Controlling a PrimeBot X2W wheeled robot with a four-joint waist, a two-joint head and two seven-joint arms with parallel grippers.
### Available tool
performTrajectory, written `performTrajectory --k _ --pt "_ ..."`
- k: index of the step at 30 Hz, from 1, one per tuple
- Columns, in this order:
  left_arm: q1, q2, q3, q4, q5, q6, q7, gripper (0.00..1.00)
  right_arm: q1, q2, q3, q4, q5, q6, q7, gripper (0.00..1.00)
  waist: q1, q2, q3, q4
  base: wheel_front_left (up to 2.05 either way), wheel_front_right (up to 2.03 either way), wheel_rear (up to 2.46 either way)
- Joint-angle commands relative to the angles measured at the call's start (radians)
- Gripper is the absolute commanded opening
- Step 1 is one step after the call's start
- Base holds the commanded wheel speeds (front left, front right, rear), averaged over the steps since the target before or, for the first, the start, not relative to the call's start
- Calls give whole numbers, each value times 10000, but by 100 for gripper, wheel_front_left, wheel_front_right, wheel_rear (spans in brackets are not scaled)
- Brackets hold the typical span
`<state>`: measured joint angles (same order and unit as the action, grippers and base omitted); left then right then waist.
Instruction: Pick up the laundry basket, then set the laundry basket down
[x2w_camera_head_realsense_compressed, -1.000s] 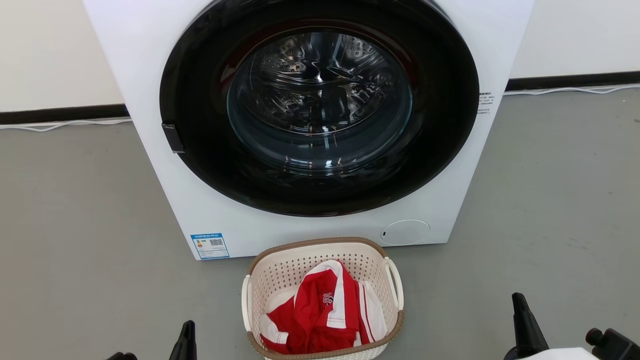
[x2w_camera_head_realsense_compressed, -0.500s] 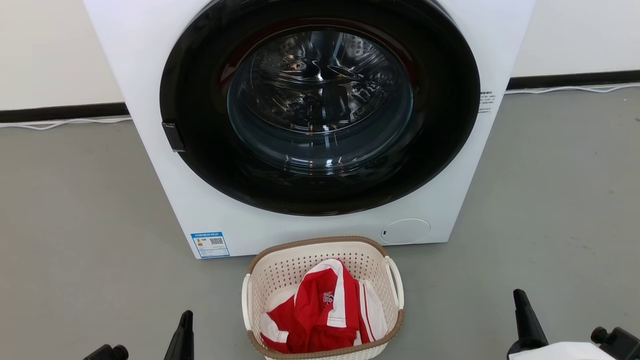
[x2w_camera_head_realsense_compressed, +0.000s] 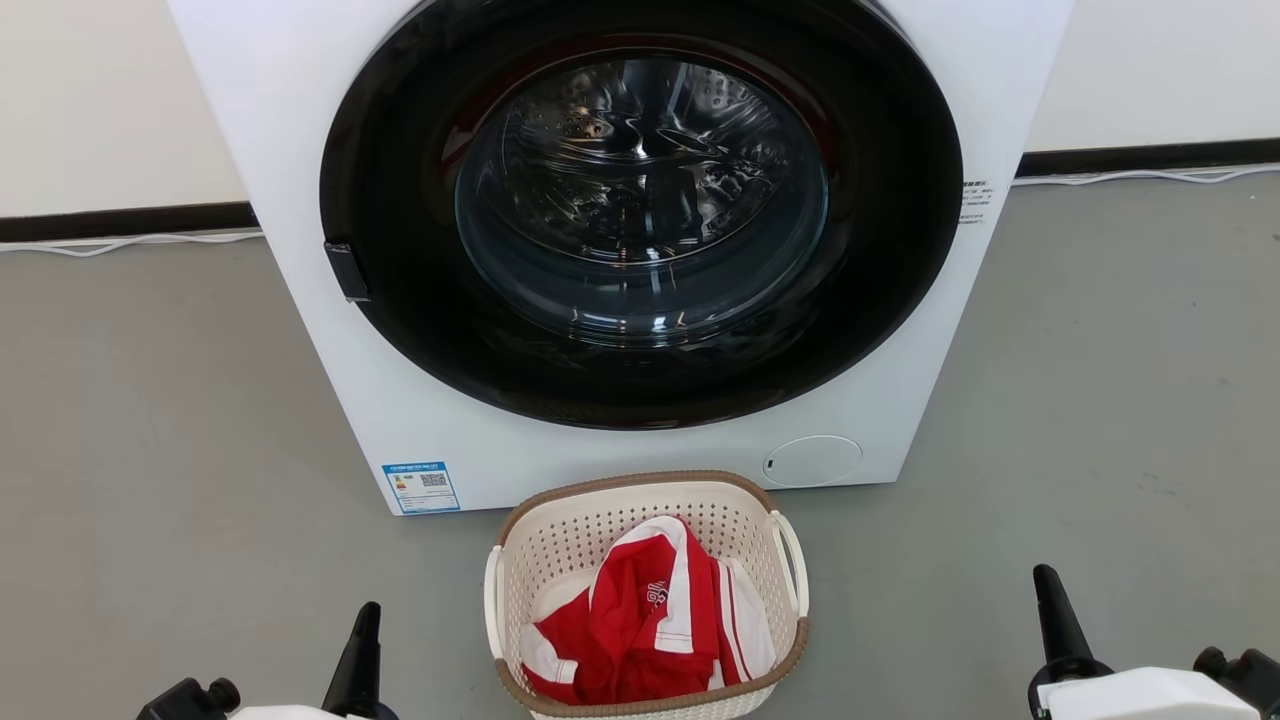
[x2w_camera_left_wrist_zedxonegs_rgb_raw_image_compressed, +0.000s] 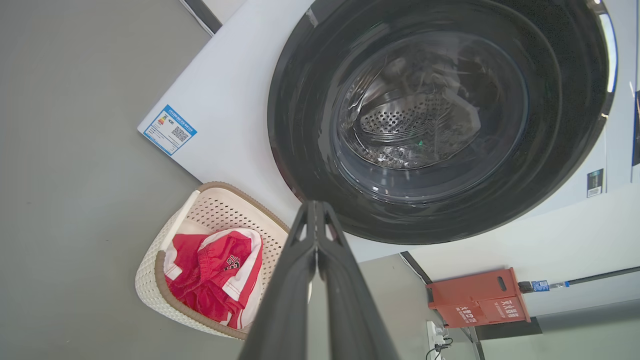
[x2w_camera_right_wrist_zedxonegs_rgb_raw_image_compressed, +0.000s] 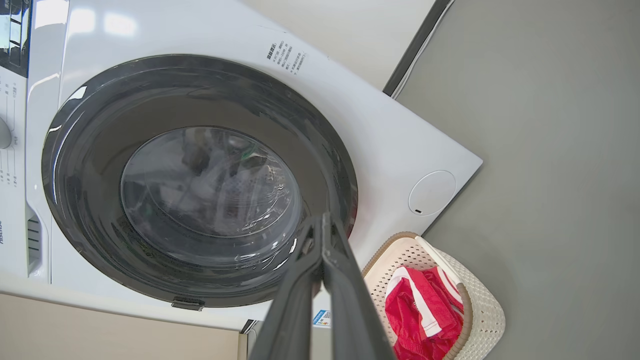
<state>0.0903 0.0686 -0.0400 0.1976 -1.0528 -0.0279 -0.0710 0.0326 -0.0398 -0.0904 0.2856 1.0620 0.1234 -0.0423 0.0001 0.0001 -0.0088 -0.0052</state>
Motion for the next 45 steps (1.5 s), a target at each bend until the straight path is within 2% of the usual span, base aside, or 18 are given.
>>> performTrajectory --k 1,45 --pt "-557 97 221 -195 -193 -115 19 0 -575 -93 118 -300 223 44 77 0 0 -1 1 1 0 0 0" --pt "-1773 116 1007 374 -5188 -913 1320 0 -1300 -115 -182 -396 4813 69 1363 0 -1 -1 105 46 0 0 0"
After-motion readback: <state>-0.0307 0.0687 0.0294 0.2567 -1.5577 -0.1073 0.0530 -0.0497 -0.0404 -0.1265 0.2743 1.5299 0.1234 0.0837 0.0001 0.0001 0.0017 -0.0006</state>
